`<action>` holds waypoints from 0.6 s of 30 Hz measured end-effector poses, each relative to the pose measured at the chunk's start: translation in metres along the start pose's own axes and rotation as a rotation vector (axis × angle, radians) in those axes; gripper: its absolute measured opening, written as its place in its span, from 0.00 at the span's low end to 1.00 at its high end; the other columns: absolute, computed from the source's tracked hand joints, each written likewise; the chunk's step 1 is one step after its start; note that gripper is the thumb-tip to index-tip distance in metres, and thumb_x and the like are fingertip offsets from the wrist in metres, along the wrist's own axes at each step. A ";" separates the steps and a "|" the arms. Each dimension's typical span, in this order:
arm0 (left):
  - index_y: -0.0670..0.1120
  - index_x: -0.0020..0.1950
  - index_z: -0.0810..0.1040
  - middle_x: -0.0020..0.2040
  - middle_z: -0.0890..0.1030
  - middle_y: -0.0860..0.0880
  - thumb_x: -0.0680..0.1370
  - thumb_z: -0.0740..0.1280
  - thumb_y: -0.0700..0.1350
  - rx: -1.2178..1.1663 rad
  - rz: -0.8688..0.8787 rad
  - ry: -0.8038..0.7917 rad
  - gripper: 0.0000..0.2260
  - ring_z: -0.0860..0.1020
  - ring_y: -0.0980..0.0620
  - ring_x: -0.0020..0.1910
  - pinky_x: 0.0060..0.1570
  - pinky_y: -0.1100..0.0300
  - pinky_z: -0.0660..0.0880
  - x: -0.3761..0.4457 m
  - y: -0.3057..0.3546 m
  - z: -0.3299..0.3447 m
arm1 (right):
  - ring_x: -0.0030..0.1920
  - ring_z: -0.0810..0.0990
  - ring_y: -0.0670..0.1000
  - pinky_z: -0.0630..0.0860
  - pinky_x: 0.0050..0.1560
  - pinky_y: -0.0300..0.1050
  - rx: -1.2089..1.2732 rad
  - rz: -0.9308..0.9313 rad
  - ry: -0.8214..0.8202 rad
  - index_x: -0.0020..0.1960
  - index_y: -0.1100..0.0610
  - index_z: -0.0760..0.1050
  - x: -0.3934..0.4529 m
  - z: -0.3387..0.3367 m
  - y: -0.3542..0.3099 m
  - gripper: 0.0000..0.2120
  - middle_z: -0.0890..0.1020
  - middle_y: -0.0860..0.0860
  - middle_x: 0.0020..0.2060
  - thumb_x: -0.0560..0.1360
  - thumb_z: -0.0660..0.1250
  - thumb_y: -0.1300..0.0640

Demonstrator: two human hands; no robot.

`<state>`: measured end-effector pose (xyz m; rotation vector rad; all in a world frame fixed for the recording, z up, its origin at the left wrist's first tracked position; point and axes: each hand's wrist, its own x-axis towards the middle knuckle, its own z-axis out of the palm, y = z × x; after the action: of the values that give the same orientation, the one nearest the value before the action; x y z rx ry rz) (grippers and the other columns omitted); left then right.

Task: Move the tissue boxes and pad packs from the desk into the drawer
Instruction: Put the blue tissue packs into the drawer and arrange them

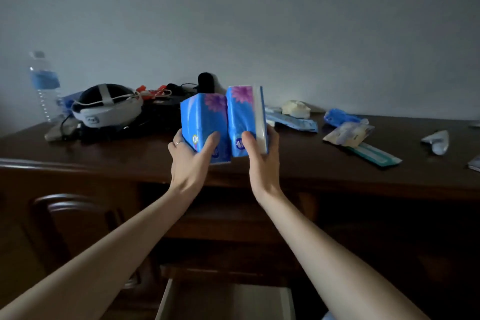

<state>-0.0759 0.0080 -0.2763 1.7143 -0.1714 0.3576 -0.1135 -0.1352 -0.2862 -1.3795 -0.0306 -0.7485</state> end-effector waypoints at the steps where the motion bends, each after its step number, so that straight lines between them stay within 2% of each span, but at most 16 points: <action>1: 0.51 0.72 0.66 0.61 0.68 0.53 0.65 0.68 0.74 -0.061 -0.019 -0.018 0.42 0.75 0.56 0.59 0.66 0.48 0.73 -0.022 -0.006 -0.014 | 0.51 0.84 0.43 0.77 0.50 0.35 0.044 0.019 -0.036 0.69 0.50 0.71 -0.024 -0.003 0.004 0.26 0.85 0.43 0.49 0.75 0.72 0.44; 3: 0.52 0.68 0.66 0.62 0.67 0.53 0.65 0.64 0.79 -0.165 -0.088 -0.075 0.42 0.75 0.55 0.62 0.63 0.52 0.77 -0.067 -0.021 -0.040 | 0.55 0.84 0.49 0.80 0.55 0.45 0.107 0.098 -0.096 0.69 0.54 0.73 -0.071 -0.016 0.016 0.25 0.85 0.48 0.53 0.76 0.72 0.46; 4: 0.52 0.67 0.66 0.61 0.67 0.53 0.65 0.61 0.81 -0.202 -0.125 -0.110 0.42 0.76 0.59 0.61 0.57 0.58 0.79 -0.088 -0.030 -0.051 | 0.56 0.84 0.52 0.81 0.56 0.48 0.115 0.144 -0.119 0.68 0.55 0.73 -0.093 -0.024 0.023 0.24 0.85 0.51 0.55 0.76 0.72 0.47; 6: 0.49 0.66 0.66 0.56 0.70 0.54 0.69 0.55 0.80 -0.233 -0.193 -0.183 0.40 0.79 0.69 0.50 0.43 0.69 0.79 -0.124 -0.052 -0.066 | 0.57 0.84 0.53 0.81 0.54 0.48 0.107 0.252 -0.134 0.67 0.54 0.76 -0.136 -0.042 0.039 0.23 0.85 0.52 0.57 0.75 0.73 0.47; 7: 0.47 0.66 0.67 0.55 0.72 0.54 0.70 0.57 0.78 -0.259 -0.249 -0.217 0.39 0.80 0.70 0.46 0.40 0.69 0.79 -0.141 -0.067 -0.070 | 0.57 0.84 0.54 0.81 0.55 0.50 0.091 0.310 -0.131 0.66 0.52 0.77 -0.156 -0.050 0.049 0.22 0.85 0.52 0.57 0.74 0.73 0.47; 8: 0.46 0.66 0.69 0.56 0.77 0.52 0.70 0.60 0.76 -0.315 -0.332 -0.256 0.39 0.82 0.67 0.48 0.42 0.66 0.80 -0.157 -0.083 -0.072 | 0.58 0.84 0.55 0.80 0.57 0.54 0.069 0.367 -0.120 0.65 0.51 0.78 -0.175 -0.058 0.059 0.21 0.85 0.53 0.57 0.74 0.73 0.46; 10: 0.44 0.67 0.75 0.59 0.84 0.44 0.68 0.70 0.73 -0.486 -0.572 -0.353 0.40 0.85 0.51 0.55 0.50 0.54 0.83 -0.182 -0.121 -0.072 | 0.60 0.83 0.60 0.78 0.61 0.59 0.017 0.472 -0.091 0.64 0.50 0.79 -0.209 -0.072 0.083 0.20 0.85 0.56 0.58 0.74 0.73 0.46; 12: 0.45 0.68 0.78 0.61 0.84 0.41 0.65 0.75 0.71 -0.598 -0.822 -0.443 0.40 0.83 0.41 0.60 0.59 0.44 0.80 -0.202 -0.156 -0.074 | 0.58 0.84 0.61 0.80 0.60 0.62 -0.056 0.577 -0.079 0.64 0.49 0.78 -0.237 -0.084 0.107 0.19 0.85 0.57 0.58 0.75 0.74 0.46; 14: 0.47 0.68 0.80 0.66 0.81 0.40 0.63 0.78 0.69 -0.692 -0.979 -0.489 0.40 0.80 0.39 0.65 0.67 0.40 0.74 -0.214 -0.192 -0.075 | 0.54 0.86 0.57 0.83 0.54 0.63 -0.117 0.696 -0.086 0.63 0.46 0.77 -0.257 -0.092 0.129 0.20 0.86 0.54 0.55 0.74 0.74 0.43; 15: 0.48 0.68 0.81 0.68 0.80 0.40 0.63 0.79 0.68 -0.742 -1.029 -0.492 0.39 0.78 0.39 0.67 0.67 0.40 0.74 -0.218 -0.209 -0.075 | 0.52 0.87 0.56 0.84 0.49 0.61 -0.146 0.749 -0.093 0.64 0.46 0.75 -0.264 -0.095 0.140 0.21 0.87 0.51 0.53 0.74 0.73 0.41; 18: 0.49 0.68 0.81 0.70 0.78 0.40 0.66 0.79 0.66 -0.857 -1.105 -0.472 0.35 0.79 0.39 0.66 0.59 0.43 0.79 -0.222 -0.247 -0.073 | 0.49 0.88 0.53 0.85 0.40 0.50 -0.217 0.805 -0.113 0.65 0.45 0.73 -0.273 -0.100 0.171 0.23 0.87 0.47 0.51 0.74 0.71 0.38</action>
<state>-0.2174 0.1037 -0.5697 0.8026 0.2640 -0.8414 -0.2800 -0.0980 -0.5774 -1.4756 0.5036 0.0034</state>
